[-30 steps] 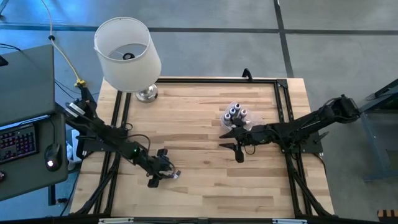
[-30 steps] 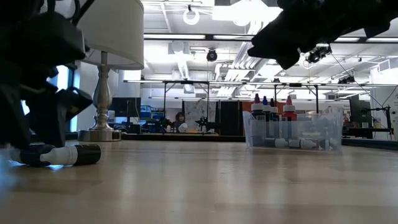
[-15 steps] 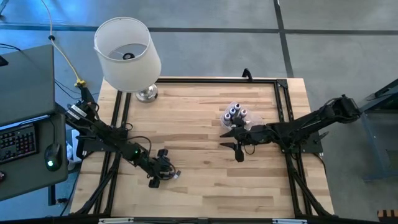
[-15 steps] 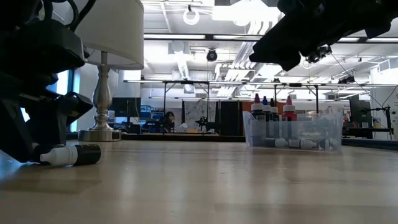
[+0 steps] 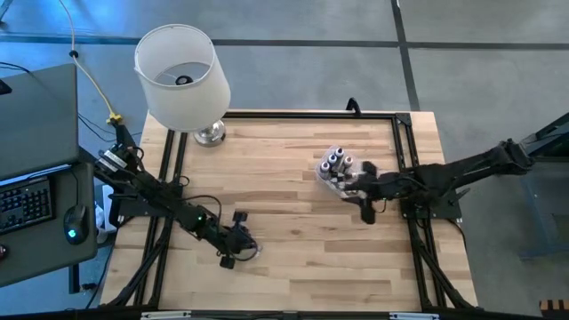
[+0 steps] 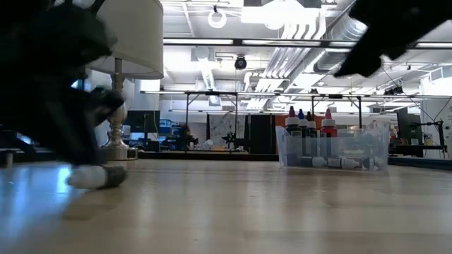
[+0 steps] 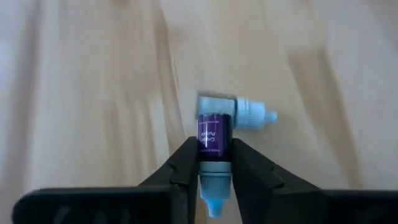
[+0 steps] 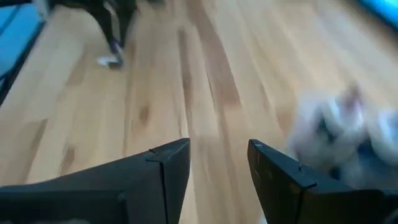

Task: Pick & Place food coloring
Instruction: Put the small violet food coloring bottle into the transparent bin

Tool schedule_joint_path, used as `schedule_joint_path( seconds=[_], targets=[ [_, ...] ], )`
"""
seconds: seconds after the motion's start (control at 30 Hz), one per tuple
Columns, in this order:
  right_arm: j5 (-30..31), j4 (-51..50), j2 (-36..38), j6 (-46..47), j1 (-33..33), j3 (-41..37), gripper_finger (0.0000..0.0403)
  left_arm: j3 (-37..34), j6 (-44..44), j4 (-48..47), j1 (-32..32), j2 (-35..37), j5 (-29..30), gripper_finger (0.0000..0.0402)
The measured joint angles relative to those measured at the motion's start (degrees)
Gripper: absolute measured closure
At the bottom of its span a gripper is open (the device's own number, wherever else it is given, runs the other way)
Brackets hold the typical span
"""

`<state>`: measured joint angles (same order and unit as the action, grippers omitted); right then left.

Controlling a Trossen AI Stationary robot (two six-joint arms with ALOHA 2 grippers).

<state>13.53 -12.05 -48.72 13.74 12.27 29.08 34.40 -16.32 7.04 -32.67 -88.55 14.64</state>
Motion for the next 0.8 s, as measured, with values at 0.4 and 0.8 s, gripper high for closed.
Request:
schedule_joint_path(
  seconds=[0.4, 0.8],
  targets=[
    [-0.11, -27.51, 19.89, 8.32, -0.01, 0.0, 0.0247, 19.51, 20.61, -9.2, 20.15, 0.11, -3.11, 0.032],
    [-0.23, -28.05, 23.81, 12.82, -0.02, 0.0, 0.0247, 42.05, 31.14, -3.54, 33.64, -17.67, -17.3, 0.032]
  ],
)
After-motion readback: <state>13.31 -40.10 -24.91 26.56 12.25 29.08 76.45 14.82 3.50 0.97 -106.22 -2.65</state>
